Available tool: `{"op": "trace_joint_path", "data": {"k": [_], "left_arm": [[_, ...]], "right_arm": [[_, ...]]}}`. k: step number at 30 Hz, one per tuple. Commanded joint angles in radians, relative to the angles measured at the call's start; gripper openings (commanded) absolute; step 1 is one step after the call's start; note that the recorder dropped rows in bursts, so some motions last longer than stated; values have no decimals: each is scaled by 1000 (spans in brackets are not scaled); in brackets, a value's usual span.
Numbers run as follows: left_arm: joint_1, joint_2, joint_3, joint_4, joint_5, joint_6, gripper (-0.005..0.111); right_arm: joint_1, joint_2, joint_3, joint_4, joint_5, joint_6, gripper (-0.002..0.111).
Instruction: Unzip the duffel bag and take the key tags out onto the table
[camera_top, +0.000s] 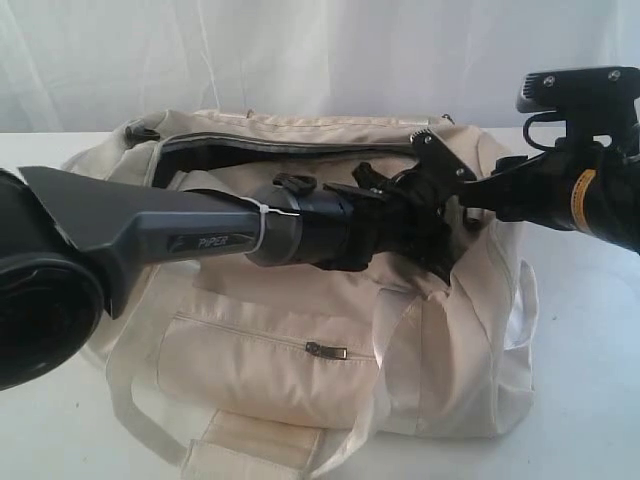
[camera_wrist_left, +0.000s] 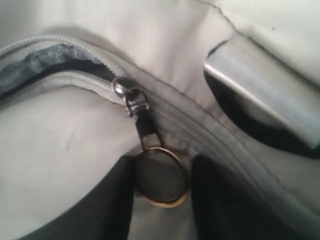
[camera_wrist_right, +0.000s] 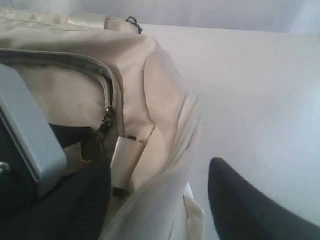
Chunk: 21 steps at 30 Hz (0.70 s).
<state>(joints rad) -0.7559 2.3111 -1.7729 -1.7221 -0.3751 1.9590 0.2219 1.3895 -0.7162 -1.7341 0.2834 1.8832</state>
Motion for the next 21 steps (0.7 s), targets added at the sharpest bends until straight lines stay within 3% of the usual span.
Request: {"op": "trace_joint_path", "data": {"k": [1, 4, 11, 21], "left_arm": [[-1, 23, 4, -22, -25, 139, 15], [-1, 23, 4, -22, -86, 153, 0], [-3, -45, 4, -22, -251, 153, 0], [-47, -211, 6, -22, -292, 153, 0]], "right_arm": [[-3, -2, -6, -2, -1, 3, 54], [-3, -2, -6, -2, -1, 3, 54], [-3, -2, -4, -2, 3, 0, 54], [-3, -2, -4, 7, 99, -2, 54]]}}
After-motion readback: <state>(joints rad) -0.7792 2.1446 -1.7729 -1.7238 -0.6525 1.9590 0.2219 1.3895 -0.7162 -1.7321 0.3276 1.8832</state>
